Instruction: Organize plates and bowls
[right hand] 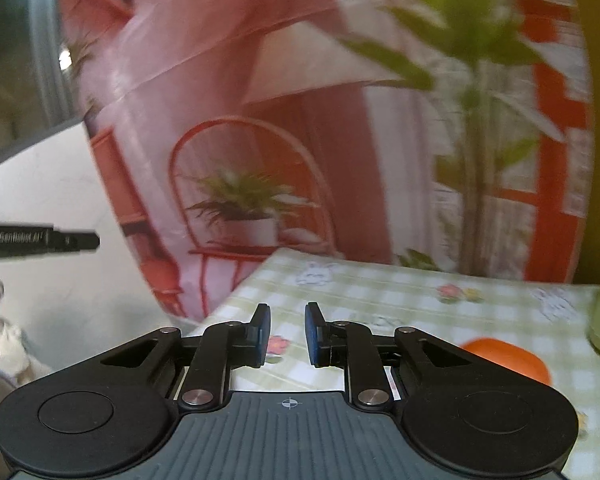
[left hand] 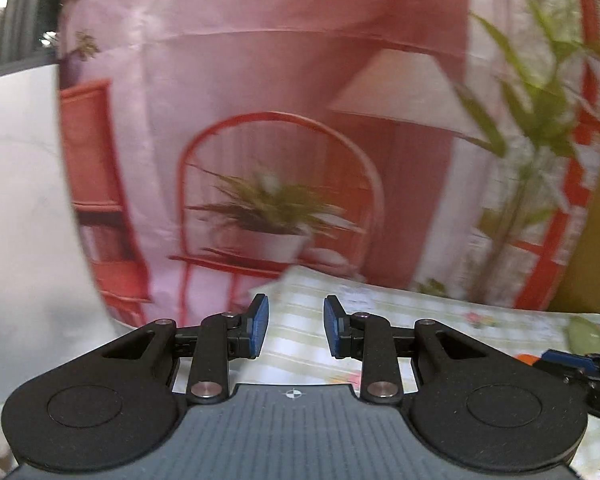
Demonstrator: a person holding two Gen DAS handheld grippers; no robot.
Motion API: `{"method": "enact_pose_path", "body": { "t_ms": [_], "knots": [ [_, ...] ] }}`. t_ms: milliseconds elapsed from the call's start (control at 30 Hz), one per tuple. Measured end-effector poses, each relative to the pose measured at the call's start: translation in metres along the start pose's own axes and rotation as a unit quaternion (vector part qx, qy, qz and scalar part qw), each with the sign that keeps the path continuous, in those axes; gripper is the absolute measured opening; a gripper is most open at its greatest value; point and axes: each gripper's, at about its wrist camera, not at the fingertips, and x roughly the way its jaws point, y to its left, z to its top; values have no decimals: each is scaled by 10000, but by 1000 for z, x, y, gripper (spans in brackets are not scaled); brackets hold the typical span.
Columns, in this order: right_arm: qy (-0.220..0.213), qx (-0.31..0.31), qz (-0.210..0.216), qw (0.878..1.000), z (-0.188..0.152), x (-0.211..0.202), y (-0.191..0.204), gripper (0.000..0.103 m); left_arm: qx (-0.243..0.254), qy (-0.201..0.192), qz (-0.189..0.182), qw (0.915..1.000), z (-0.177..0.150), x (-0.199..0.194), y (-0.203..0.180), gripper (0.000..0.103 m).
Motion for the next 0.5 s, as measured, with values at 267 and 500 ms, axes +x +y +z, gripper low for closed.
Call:
{"method": "enact_pose_path", "body": {
  "t_ms": [267, 500],
  "knots": [
    [421, -672, 532, 9954, -3, 83, 57, 19, -15, 368, 362, 9987, -20, 47, 44, 43],
    [1176, -1167, 655, 9840, -28, 159, 91, 19, -312, 1207, 248, 9919, -77, 93, 66, 43]
  ]
}}
